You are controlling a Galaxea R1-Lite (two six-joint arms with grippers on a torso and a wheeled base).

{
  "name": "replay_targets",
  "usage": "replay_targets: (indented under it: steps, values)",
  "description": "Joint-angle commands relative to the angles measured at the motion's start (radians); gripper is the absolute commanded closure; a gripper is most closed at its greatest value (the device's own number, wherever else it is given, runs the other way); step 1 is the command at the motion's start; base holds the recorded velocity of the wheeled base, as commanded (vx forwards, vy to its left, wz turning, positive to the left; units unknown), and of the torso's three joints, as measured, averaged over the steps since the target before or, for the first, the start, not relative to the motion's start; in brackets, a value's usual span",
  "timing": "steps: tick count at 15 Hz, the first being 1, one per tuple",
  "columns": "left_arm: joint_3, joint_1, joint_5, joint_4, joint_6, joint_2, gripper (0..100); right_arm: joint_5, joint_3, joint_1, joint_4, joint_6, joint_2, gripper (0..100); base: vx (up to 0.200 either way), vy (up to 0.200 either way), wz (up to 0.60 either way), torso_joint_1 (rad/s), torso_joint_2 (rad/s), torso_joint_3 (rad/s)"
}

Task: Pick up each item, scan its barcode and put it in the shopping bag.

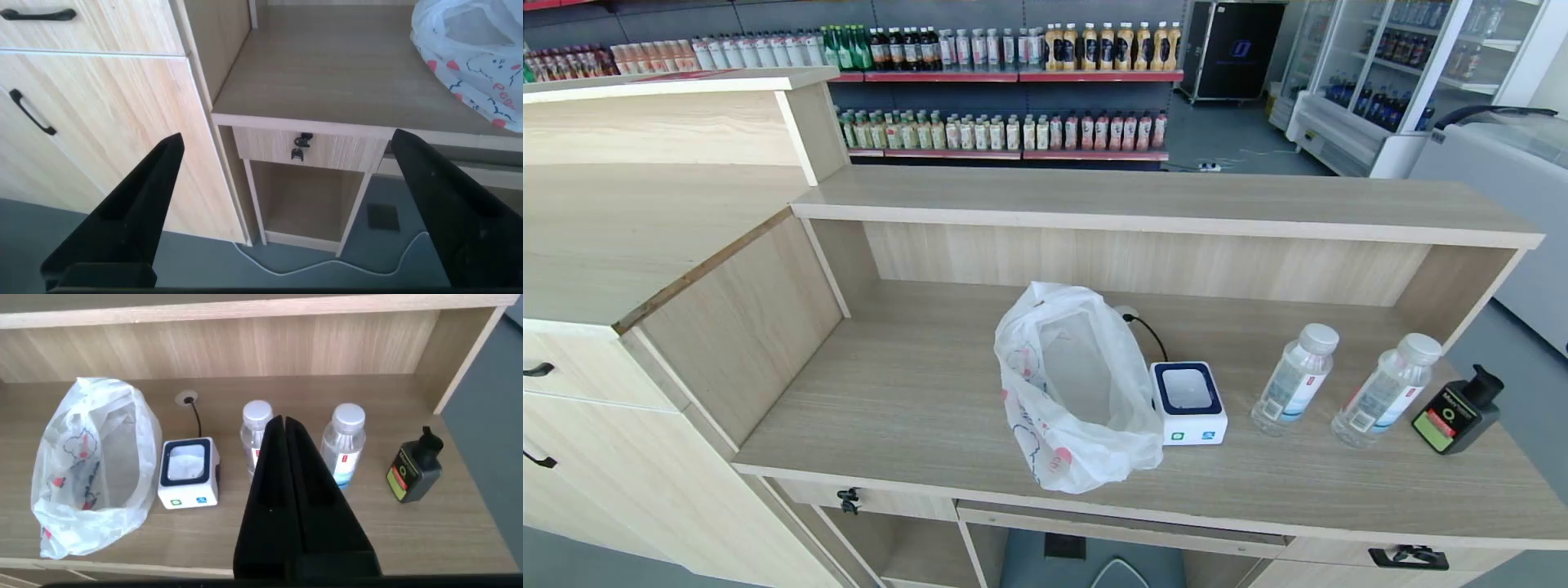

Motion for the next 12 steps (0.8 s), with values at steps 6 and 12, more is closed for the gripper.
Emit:
replay_targets:
  steps: [6,12]
  values:
    - [0.0,0.001,0.0,0.0,-0.001,0.0,0,0.135,-0.203,-0.112,-0.268,-0.107,0.677,0,0.0,0.0,0.0,0.0,0.0,0.0]
    - [0.0,-0.001,0.0,0.0,-0.001,0.0,0,0.23,-0.176,-0.115,-0.305,-0.061,0.803,0,0.0,0.0,0.0,0.0,0.0,0.0]
